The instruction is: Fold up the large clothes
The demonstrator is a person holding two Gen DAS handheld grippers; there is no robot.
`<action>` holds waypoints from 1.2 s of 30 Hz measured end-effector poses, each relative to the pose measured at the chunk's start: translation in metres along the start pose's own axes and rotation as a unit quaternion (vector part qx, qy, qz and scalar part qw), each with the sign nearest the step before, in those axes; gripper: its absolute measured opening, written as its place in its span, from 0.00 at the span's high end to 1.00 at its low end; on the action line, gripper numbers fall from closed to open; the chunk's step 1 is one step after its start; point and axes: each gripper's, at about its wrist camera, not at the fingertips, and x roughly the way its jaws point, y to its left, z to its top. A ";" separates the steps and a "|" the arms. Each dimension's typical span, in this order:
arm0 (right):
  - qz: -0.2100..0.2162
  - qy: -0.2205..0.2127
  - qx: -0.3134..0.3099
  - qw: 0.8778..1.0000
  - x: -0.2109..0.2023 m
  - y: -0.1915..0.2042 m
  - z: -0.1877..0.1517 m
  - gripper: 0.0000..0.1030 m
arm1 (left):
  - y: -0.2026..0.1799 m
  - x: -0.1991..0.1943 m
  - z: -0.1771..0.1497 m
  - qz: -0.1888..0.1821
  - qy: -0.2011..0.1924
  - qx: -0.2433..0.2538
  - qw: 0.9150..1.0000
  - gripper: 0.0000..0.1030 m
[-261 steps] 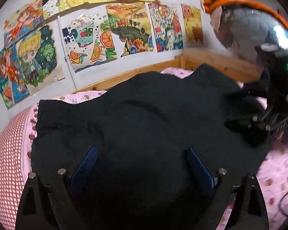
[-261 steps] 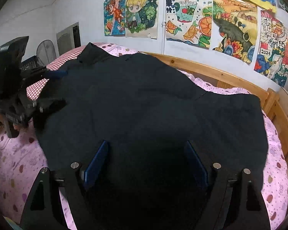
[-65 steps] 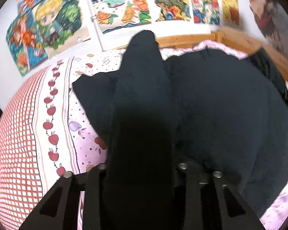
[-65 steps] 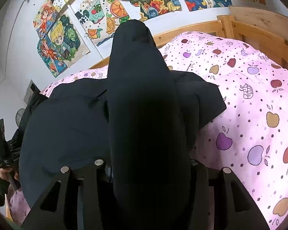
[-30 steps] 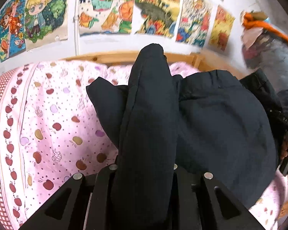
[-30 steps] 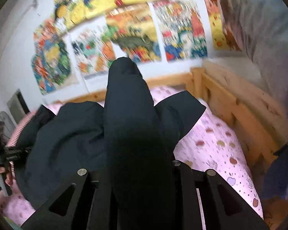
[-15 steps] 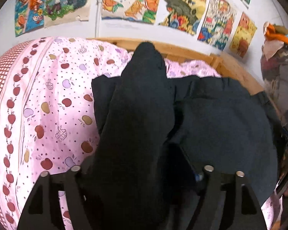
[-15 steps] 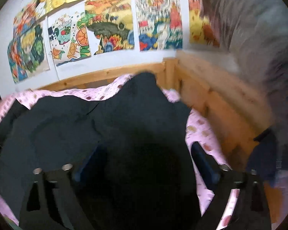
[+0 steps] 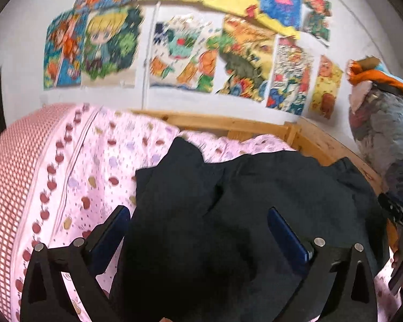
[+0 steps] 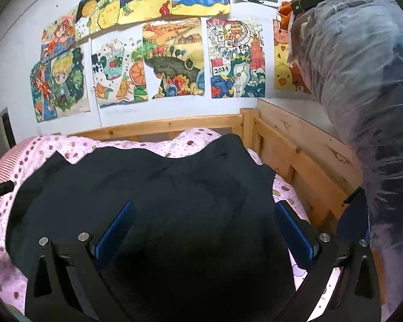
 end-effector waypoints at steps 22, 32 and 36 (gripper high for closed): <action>0.054 -0.069 -0.012 0.996 -0.083 0.035 -0.019 0.02 | -0.056 -0.070 -0.012 -0.027 -0.042 0.056 0.997 0.00; 0.058 -0.082 -0.027 0.995 -0.113 0.048 -0.025 0.02 | -0.058 -0.095 -0.016 -0.035 -0.067 0.057 0.996 0.00; 0.053 -0.078 -0.028 0.995 -0.119 0.053 -0.032 0.02 | -0.055 -0.099 -0.021 -0.029 -0.058 0.059 0.996 0.00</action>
